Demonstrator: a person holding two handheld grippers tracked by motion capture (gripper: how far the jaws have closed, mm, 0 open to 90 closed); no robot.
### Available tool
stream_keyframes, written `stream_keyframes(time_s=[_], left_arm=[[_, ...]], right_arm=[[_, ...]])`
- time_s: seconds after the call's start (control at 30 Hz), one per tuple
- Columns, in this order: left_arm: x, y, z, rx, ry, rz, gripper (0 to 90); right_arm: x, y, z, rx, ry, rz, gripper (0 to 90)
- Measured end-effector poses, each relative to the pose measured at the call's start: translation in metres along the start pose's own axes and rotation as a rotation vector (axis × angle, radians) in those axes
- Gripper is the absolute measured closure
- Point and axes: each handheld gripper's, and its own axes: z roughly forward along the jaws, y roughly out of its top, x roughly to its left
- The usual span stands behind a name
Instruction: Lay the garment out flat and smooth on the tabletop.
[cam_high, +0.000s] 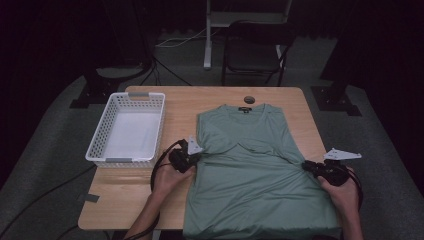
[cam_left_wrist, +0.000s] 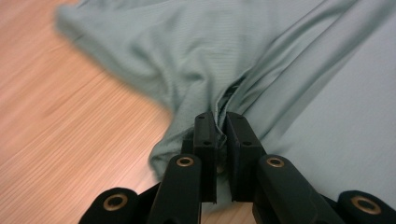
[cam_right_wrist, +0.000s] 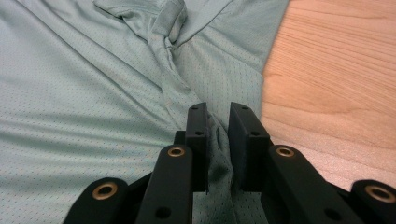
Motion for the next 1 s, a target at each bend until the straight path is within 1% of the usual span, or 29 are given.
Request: stream_keyframes(time_s=[0.07, 0.13, 0.2, 0.27, 0.3, 0.37, 0.53, 0.67, 0.73, 0.87, 1.0], left_arm=[[0.005, -0.008, -0.006, 0.007, 0.031, -0.009, 84.5], [0.011, -0.015, -0.011, 0.025, 0.075, -0.008, 84.3], [0.017, -0.022, -0.016, 0.022, 0.085, -0.035, 83.8], [0.021, -0.028, -0.02, 0.025, 0.104, -0.044, 83.4], [0.022, -0.031, -0.022, 0.023, 0.109, -0.055, 83.0], [0.023, -0.035, -0.025, 0.022, 0.121, -0.062, 82.2], [0.021, -0.041, -0.032, 0.037, 0.16, -0.048, 80.6], [0.019, -0.045, -0.036, 0.045, 0.163, -0.045, 78.5], [0.018, -0.047, -0.037, 0.036, 0.156, -0.053, 77.7], [0.016, -0.045, -0.043, -0.002, 0.135, -0.072, 76.4], [0.012, -0.039, -0.048, -0.035, 0.114, -0.067, 75.4]], right_arm=[[0.0, 0.0, 0.0, 0.0, 0.001, 0.001, 77.7], [0.0, 0.0, 0.0, -0.001, 0.001, 0.002, 77.6], [0.0, 0.0, 0.0, -0.001, 0.001, 0.003, 77.6], [0.0, 0.0, 0.0, -0.001, 0.002, 0.005, 77.6], [0.0, 0.0, 0.0, 0.0, 0.002, 0.006, 77.6], [0.0, 0.0, 0.0, 0.0, 0.003, 0.008, 77.6], [0.0, 0.0, 0.0, -0.001, 0.005, 0.01, 77.2], [0.0, -0.001, 0.0, -0.004, 0.006, 0.012, 76.9], [0.0, -0.001, 0.0, -0.003, 0.006, 0.013, 76.8], [-0.001, -0.001, 0.0, -0.005, 0.008, 0.014, 76.5], [-0.001, -0.001, 0.0, -0.007, 0.009, 0.016, 76.3]])
